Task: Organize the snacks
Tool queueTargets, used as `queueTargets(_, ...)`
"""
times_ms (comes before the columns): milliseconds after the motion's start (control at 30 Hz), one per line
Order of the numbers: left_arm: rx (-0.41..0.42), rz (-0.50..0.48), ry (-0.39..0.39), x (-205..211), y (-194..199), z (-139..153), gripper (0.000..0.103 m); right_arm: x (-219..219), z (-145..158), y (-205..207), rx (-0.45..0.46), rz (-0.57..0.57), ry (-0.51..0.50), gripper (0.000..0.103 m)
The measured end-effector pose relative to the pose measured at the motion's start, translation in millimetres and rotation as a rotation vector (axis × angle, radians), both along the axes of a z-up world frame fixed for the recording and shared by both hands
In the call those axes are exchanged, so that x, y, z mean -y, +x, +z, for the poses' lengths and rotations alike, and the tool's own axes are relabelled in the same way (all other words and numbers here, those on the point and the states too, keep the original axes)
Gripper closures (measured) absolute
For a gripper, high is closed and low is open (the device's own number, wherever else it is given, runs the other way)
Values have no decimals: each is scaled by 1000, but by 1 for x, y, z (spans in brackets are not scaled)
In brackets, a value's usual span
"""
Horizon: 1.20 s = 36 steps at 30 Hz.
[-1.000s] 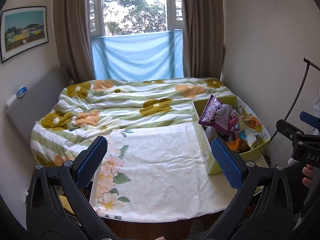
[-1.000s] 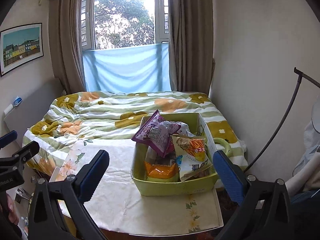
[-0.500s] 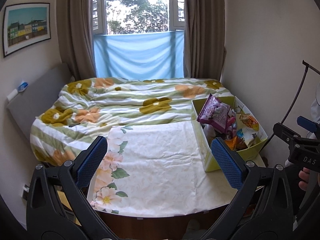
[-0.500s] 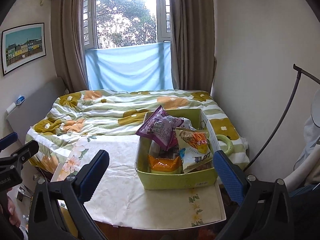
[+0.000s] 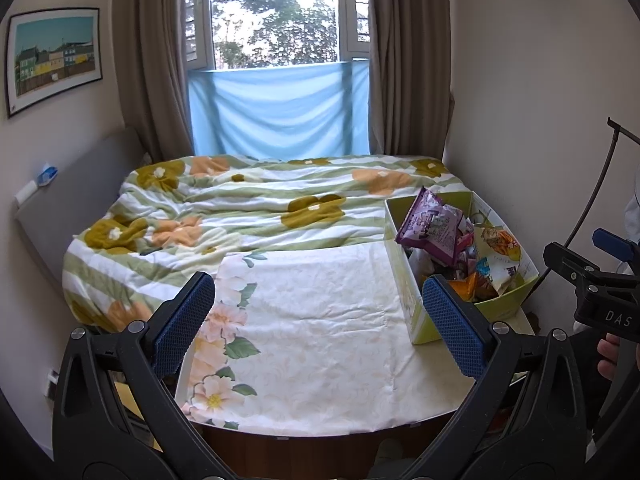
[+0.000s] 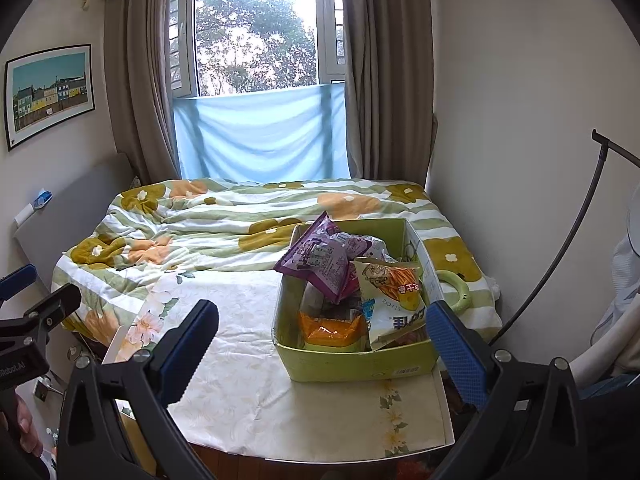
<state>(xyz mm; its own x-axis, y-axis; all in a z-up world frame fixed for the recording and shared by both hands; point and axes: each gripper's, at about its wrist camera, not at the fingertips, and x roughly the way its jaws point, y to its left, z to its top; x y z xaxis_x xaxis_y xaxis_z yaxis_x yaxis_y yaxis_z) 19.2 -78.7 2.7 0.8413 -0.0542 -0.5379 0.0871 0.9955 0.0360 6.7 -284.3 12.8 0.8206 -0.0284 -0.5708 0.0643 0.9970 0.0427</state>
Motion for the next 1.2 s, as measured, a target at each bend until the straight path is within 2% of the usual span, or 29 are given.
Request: queueTargets(1200,16,-15,1,-8,-3,5,0,-5,-3,1,-6,3,12,0)
